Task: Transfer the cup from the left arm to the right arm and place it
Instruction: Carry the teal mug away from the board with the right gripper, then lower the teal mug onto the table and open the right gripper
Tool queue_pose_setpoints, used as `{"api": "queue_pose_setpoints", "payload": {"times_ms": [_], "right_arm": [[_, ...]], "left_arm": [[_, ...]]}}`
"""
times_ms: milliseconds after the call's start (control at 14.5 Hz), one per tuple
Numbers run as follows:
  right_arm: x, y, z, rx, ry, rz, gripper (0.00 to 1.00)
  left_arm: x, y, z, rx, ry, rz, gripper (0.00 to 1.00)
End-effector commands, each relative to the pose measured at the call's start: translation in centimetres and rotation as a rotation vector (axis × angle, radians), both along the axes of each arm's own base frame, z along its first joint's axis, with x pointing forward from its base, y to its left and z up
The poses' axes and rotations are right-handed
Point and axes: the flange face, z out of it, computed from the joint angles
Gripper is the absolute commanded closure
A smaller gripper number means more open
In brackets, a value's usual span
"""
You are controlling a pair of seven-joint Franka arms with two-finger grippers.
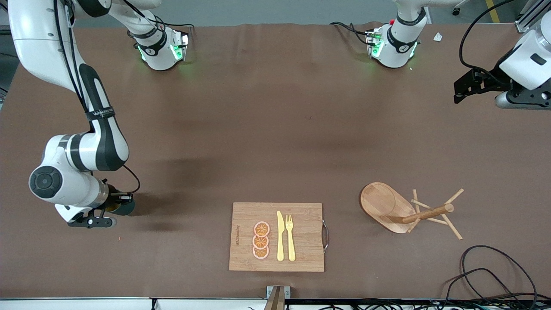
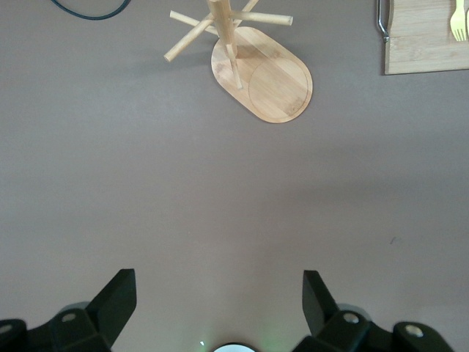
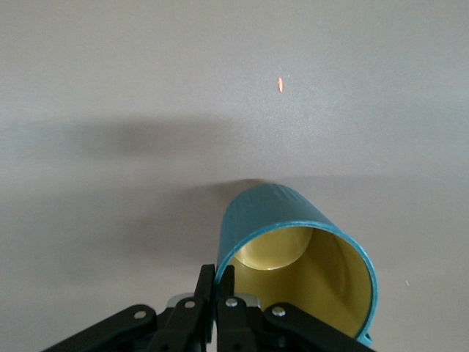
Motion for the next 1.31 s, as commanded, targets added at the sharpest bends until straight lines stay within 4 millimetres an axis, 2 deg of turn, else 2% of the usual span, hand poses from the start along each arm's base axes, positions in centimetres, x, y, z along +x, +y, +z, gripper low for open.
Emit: {"api": "queue_pose_setpoints", "payload": {"times_ms": [0,138,207,346,415,553,622,760,829,967,1175,1244], "right_arm": [[-2.0,-0.6,-0.9,0.010,-0.002,0.029,0.99],[-2.0,-0.6,-0.8,0.010,0.001,0.024,0.97],[-1.8,-0.6,-0.6,0.010,-0.002,0.023,0.82],[-1.5,-0.8,0.1,0.007,-0.015,0.022,0.24],[-1.4,-0.7,0.6,0.008,-0.023,0.021,0.00],[-1.0,-0.1,3.7,0.005,-0.054,0.027,0.00],[-0.7,0.2,5.8,0.005,-0.071,0.032,0.00],[-1.2,0.6,10.8,0.000,-0.093,0.036,0.00],[-1.8,0.5,13.8,-0.003,-0.121,0.024,0.00],[-2.8,-0.3,18.3,-0.008,-0.155,0.022,0.00],[-5.9,-0.4,25.9,-0.001,-0.192,-0.071,0.00],[-7.2,-0.1,27.8,0.015,-0.177,-0.117,0.00]], "left_arm": [[-0.5,0.1,0.4,0.010,-0.024,0.010,0.00],[-0.5,0.1,0.3,0.011,-0.023,0.010,0.00],[-0.3,0.1,0.2,0.010,-0.021,0.010,0.00],[-0.4,-0.4,0.2,0.009,-0.018,0.001,0.00],[-0.4,-0.4,0.1,0.010,-0.015,-0.002,0.00],[-0.4,-0.1,0.1,0.009,-0.015,-0.006,0.00],[-0.4,0.1,0.1,0.010,-0.011,-0.005,0.00],[-0.3,0.6,0.0,0.010,-0.008,0.002,0.00],[-0.3,0.6,0.0,0.010,-0.008,0.002,0.00],[-0.3,0.6,0.0,0.011,-0.009,0.004,0.00],[-0.4,-0.1,0.1,0.014,-0.011,-0.007,0.00],[-0.5,-0.3,0.1,0.024,-0.012,-0.011,0.00]]}}
